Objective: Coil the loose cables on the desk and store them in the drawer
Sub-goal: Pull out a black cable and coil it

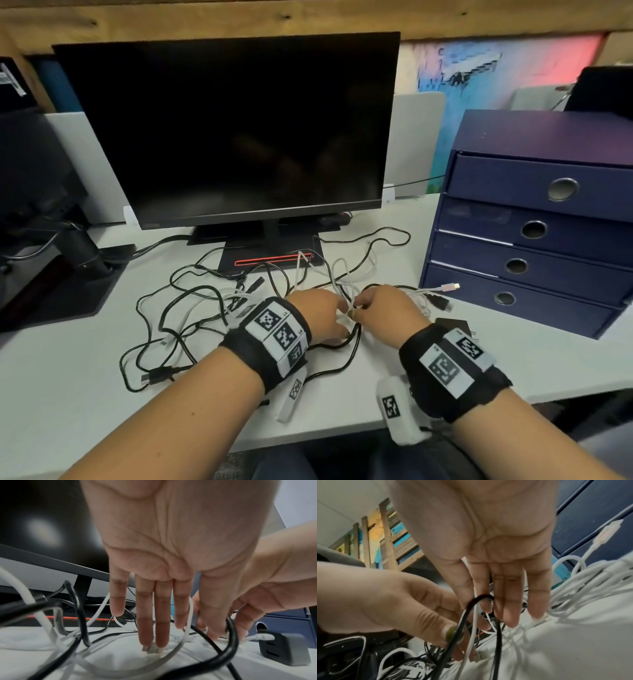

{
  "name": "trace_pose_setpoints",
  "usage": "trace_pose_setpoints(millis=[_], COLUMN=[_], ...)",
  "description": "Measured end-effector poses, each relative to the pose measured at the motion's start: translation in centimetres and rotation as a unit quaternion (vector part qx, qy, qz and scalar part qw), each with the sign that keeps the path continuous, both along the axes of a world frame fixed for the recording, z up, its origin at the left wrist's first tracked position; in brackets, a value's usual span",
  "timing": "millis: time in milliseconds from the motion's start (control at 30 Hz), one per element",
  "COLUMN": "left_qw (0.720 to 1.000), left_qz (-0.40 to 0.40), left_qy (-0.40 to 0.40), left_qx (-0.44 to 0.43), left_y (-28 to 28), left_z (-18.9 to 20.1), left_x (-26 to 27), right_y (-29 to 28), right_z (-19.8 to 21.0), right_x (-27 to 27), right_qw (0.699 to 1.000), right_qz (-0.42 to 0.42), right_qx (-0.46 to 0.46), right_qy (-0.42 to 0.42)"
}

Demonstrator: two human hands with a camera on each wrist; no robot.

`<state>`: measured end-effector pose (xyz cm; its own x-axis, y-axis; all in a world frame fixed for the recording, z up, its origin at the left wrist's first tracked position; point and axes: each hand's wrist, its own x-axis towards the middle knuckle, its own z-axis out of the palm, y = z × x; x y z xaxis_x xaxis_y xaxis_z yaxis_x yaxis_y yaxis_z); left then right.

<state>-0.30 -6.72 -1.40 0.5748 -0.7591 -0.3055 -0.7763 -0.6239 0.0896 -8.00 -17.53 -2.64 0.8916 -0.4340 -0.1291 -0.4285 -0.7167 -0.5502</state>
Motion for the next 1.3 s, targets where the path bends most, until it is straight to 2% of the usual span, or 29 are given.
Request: trace_pose_setpoints(millis=[167, 333, 433, 500, 567, 667, 767, 867, 967, 1067, 1133, 1200, 1267, 1300], left_qw=[0.998, 0.995, 0.990, 0.982, 0.961, 0.899, 0.850, 0.849, 0.863, 0.862, 0.866, 0.860, 0.840, 0.821], left_qz=[0.023, 0.070, 0.102, 0.125, 0.159, 0.190, 0.154, 0.090, 0.077, 0.062, 0.066, 0.084, 0.091, 0.087], left_qy=[0.018, -0.020, -0.054, -0.066, -0.062, -0.063, -0.081, -0.135, -0.177, -0.208, -0.161, -0.076, -0.018, 0.015], left_qx=[-0.058, -0.065, -0.078, -0.126, -0.217, -0.389, -0.497, -0.503, -0.468, -0.458, -0.470, -0.497, -0.535, -0.564], left_y=[-0.2, -0.2, 0.3, 1.0, 1.9, 3.2, 4.1, 4.5, 4.7, 4.9, 5.1, 5.2, 5.1, 4.9], left_z=[-0.3, 1.0, 2.4, 3.4, 4.2, 5.4, 6.9, 8.1, 8.7, 8.8, 8.8, 8.8, 8.6, 8.6], left_x=[0.4, 1.0, 1.2, 1.3, 1.5, 1.9, 1.8, 1.6, 1.8, 2.5, 2.7, 2.7, 2.8, 2.9], right_y=[-1.3, -1.7, -1.6, -1.5, -1.4, -1.4, -1.4, -1.2, -1.2, -1.2, -1.3, -1.7, -1.9, -1.9], right_z=[1.3, 3.4, 4.2, 4.6, 5.0, 5.5, 6.5, 7.8, 8.7, 9.4, 9.8, 10.2, 10.4, 10.6], right_x=[-0.4, -1.1, -1.3, -1.4, -1.4, -1.1, -0.8, -0.6, -0.3, 0.0, 0.2, 0.5, 1.1, 1.4], right_qw=[0.990, 0.955, 0.944, 0.941, 0.934, 0.922, 0.903, 0.897, 0.903, 0.900, 0.887, 0.871, 0.858, 0.850], right_qz=[-0.043, -0.043, -0.024, -0.013, -0.008, -0.005, -0.002, 0.010, 0.026, 0.043, 0.044, 0.034, 0.024, 0.020], right_qx=[0.075, 0.203, 0.223, 0.220, 0.228, 0.232, 0.239, 0.227, 0.176, 0.162, 0.183, 0.195, 0.198, 0.202], right_qy=[-0.111, -0.210, -0.242, -0.257, -0.276, -0.310, -0.356, -0.380, -0.392, -0.402, -0.421, -0.449, -0.474, -0.486])
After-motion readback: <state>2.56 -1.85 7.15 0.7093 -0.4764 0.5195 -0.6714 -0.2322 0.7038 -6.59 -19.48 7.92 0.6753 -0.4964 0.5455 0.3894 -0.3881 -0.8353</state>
